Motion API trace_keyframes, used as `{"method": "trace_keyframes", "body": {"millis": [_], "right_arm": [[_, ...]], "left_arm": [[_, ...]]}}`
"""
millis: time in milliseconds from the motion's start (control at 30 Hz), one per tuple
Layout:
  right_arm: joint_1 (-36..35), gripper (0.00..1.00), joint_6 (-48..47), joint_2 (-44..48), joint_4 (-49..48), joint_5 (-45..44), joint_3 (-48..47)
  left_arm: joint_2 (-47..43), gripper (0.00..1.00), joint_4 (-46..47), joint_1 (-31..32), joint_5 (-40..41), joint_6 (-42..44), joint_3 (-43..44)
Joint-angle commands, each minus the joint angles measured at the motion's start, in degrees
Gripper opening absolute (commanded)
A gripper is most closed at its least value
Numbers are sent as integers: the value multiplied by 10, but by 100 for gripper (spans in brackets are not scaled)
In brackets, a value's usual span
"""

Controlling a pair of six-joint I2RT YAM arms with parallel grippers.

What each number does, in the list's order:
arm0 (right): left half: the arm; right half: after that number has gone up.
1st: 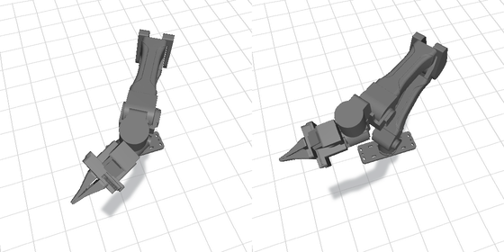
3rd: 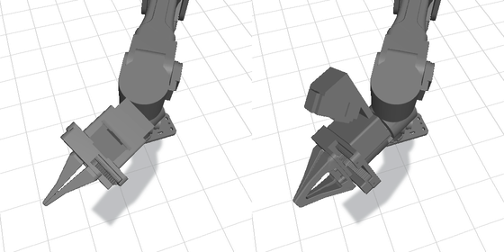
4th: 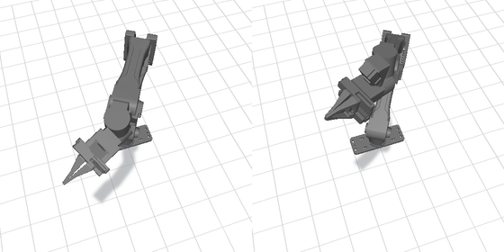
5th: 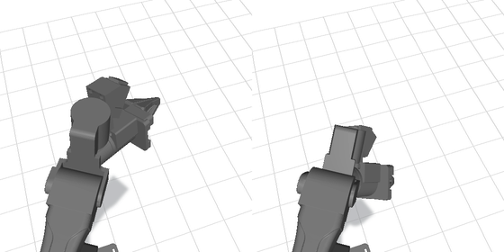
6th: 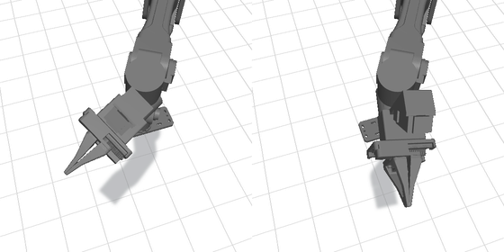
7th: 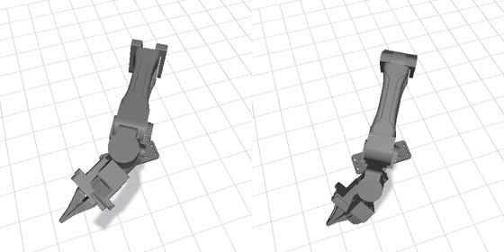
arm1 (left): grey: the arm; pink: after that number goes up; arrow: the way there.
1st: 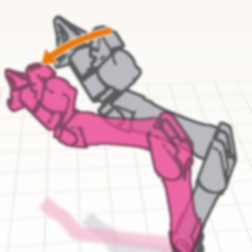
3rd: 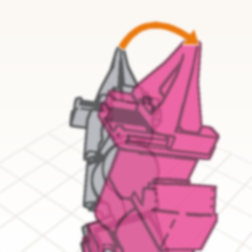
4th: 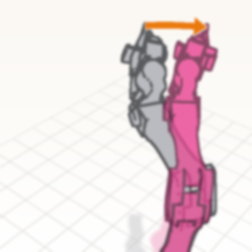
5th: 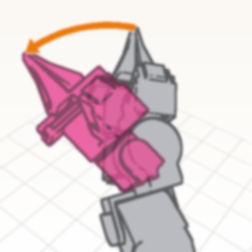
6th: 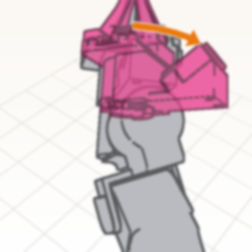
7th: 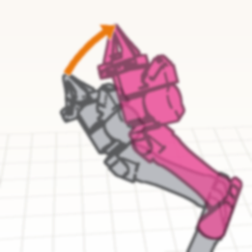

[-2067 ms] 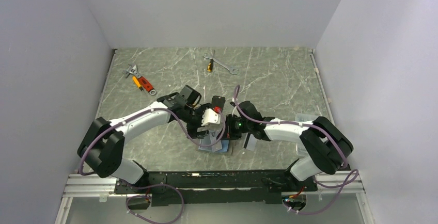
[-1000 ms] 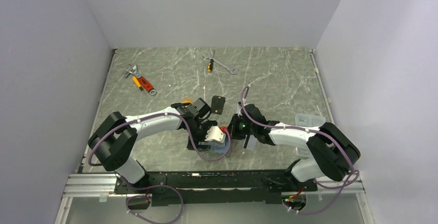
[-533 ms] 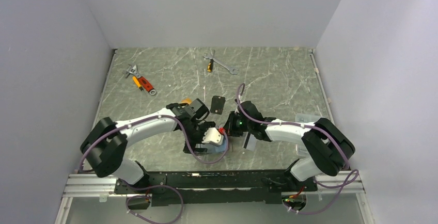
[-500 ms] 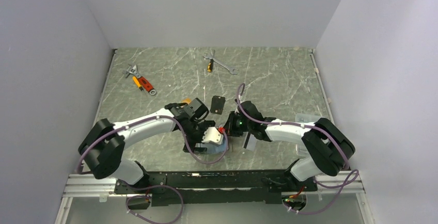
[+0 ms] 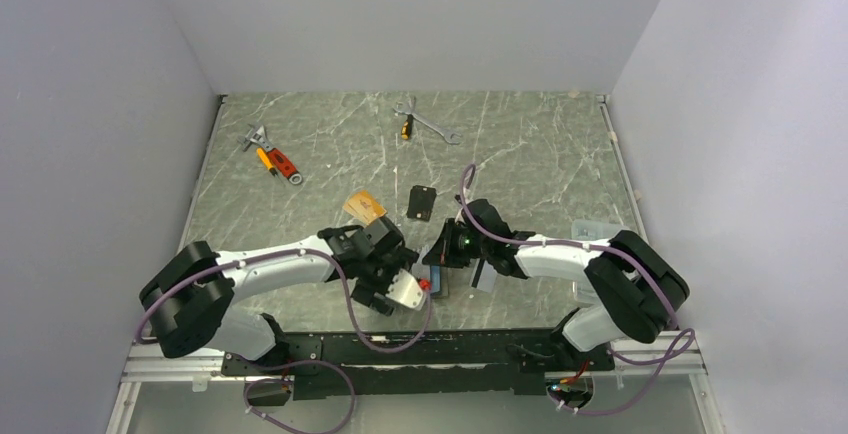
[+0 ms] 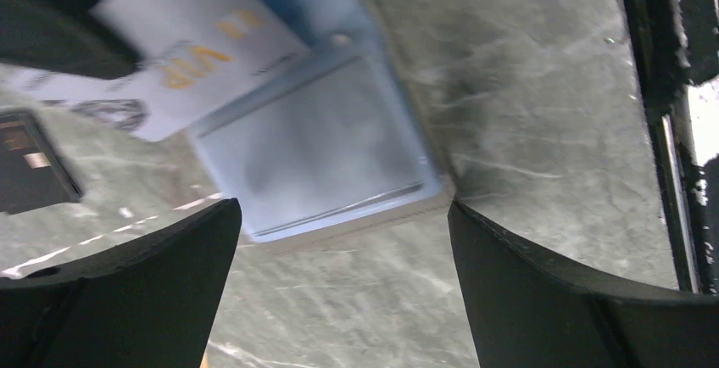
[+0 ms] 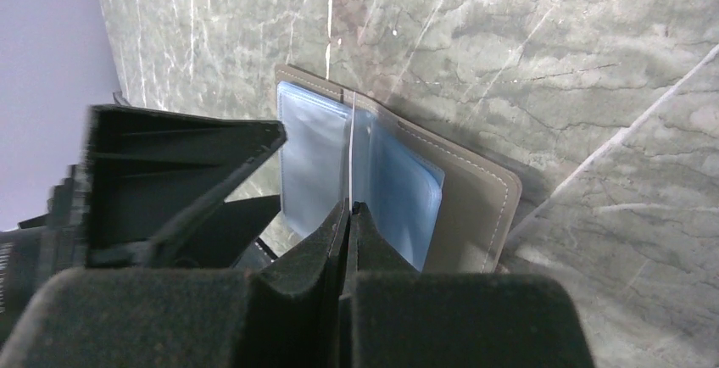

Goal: Put the credit cards into the card holder
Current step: Insert the credit card into the card holder.

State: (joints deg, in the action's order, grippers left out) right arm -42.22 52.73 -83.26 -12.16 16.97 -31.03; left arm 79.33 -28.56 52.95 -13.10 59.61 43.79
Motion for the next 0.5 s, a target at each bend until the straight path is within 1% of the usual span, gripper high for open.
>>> {"method": "trace_keyframes", "body": {"millis": [0,100,233,367,467], "right_arm": [[-4,0,5,-6,-39,0,5],[-5,0,-3,-10,-31,-4,-3],[-4,0,-19,-18,-16,-8,-19],[3,0,-34,-16,2,-13,-34],[19,0,-42,2,10,-19,-32]], "left_arm": [[-7,99,48,19,51,63,-33],[-5,99,56,25,52,69,-36],[2,90,65,27,45,66,-33],[12,79,48,33,19,41,-18],[16,76,35,48,6,15,-9]]}}
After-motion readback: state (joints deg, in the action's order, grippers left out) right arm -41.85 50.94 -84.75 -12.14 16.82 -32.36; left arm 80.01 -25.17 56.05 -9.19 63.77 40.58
